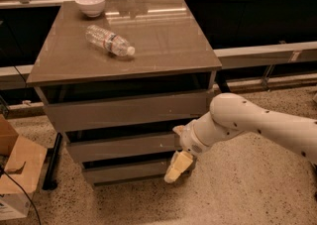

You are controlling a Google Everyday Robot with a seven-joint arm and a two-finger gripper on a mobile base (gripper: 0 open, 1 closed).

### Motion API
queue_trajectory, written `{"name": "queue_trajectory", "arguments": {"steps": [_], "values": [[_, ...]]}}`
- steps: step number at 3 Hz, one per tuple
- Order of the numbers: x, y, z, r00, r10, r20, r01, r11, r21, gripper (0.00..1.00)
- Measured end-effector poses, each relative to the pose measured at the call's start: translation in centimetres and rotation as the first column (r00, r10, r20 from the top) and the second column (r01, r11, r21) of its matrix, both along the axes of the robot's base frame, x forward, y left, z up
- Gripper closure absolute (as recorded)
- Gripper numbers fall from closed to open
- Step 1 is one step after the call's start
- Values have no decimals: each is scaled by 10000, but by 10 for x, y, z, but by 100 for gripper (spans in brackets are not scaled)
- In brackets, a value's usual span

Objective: Open bottom drawer

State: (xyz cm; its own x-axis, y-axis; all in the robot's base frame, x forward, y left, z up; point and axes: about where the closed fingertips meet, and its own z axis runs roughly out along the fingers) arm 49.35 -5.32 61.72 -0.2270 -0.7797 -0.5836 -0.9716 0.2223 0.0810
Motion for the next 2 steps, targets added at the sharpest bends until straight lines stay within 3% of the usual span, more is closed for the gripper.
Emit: {"name": "queue_trajectory", "arguments": {"steps": [1,2], "values": [[2,1,-20,9989,-445,-149,440,9984,-341,0],[-2,0,-68,9928,-1131,-405,1099,9913,-731,0]]}}
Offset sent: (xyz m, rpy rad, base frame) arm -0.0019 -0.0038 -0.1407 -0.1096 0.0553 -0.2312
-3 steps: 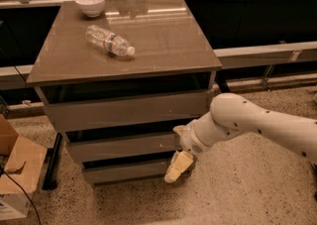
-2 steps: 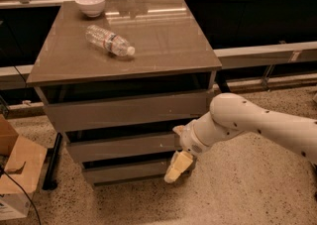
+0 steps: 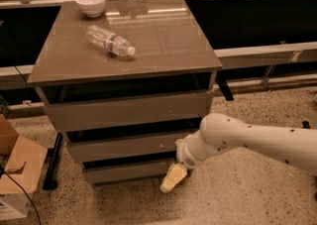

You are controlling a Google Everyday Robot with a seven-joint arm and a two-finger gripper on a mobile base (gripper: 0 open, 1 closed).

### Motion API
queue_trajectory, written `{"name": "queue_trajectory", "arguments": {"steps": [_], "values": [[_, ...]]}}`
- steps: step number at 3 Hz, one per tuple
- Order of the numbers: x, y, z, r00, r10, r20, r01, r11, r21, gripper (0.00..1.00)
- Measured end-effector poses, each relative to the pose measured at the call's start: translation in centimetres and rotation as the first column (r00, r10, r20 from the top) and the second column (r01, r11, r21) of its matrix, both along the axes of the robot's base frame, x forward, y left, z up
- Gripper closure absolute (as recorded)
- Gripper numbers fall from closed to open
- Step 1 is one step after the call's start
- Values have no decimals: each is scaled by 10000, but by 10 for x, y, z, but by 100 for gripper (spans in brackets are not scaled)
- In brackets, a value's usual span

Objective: Open bottom drawer

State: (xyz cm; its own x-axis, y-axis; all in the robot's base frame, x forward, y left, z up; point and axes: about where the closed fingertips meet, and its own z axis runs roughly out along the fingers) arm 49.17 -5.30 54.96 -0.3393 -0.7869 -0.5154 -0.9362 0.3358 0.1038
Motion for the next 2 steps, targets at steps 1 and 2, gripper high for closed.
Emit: {"name": "queue_trajectory", "arguments": {"steps": [1,2], "values": [[1,-2,-48,9982,-600,-31,600,9981,100,0],[5,-5,-96,9947,-987,-305,1001,9938,487,0]]}}
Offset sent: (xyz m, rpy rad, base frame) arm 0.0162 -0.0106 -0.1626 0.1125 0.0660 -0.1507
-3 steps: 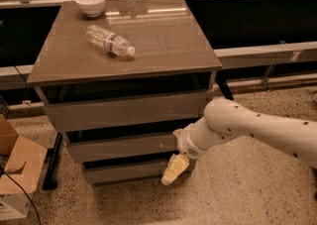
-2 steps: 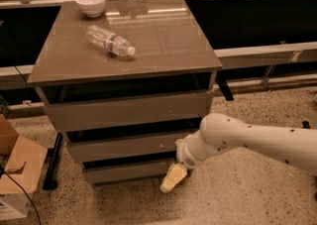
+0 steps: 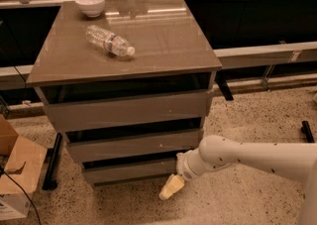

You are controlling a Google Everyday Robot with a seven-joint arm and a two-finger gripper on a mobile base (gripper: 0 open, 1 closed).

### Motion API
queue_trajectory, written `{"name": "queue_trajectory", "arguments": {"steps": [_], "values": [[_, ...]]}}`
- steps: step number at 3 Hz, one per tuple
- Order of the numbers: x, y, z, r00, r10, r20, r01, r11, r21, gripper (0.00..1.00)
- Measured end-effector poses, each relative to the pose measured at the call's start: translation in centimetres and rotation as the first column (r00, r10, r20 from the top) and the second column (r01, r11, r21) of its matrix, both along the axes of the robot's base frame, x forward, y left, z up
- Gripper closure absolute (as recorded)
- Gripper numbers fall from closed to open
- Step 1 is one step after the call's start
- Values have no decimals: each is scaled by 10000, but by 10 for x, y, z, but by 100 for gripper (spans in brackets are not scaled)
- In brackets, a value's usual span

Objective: Open bottom drawer

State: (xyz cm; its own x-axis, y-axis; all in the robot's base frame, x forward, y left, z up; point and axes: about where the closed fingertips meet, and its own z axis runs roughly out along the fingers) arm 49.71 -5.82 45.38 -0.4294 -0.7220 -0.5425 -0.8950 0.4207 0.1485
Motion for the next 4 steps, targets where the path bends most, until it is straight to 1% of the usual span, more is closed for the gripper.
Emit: {"name": "queue_trajectory", "arguments": {"steps": [1,2,3,4], "values": [[9,-1,-57,9987,-135,-496,162,9984,538,0],[9,-1,-57,9987,-134,-495,161,9984,537,0],[16,7,-71,9984,-297,-472,319,9984,466,0],[32,17,-92,9987,-430,-258,444,9974,568,0]]}}
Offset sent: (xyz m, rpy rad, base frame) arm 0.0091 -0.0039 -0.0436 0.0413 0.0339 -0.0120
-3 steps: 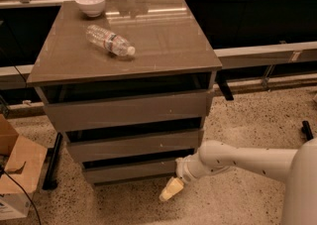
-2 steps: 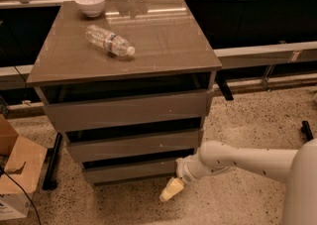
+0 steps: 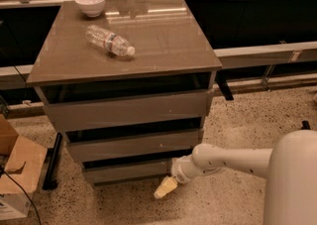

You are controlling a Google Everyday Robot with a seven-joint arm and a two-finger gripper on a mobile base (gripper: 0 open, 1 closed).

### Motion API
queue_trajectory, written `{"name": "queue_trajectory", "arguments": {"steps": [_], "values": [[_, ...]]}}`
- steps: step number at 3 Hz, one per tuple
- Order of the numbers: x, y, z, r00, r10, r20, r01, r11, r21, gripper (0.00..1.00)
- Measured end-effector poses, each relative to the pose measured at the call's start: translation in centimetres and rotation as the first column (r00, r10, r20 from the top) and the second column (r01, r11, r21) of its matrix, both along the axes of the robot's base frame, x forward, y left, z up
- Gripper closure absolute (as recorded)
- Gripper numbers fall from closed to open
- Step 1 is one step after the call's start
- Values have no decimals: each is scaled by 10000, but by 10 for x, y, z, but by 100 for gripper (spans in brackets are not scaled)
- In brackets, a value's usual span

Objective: Open bottom drawer

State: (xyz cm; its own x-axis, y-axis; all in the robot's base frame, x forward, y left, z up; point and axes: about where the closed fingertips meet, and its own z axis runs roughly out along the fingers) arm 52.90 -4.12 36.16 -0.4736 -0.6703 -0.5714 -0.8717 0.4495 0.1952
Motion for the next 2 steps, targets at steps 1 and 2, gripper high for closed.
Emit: {"name": "queue_trajectory", "arguments": {"steps": [1,2], "values": [[22,9,-25,9998,-66,180,62,9998,200,0],[47,16,-53,9991,-212,373,198,9991,380,0]]}}
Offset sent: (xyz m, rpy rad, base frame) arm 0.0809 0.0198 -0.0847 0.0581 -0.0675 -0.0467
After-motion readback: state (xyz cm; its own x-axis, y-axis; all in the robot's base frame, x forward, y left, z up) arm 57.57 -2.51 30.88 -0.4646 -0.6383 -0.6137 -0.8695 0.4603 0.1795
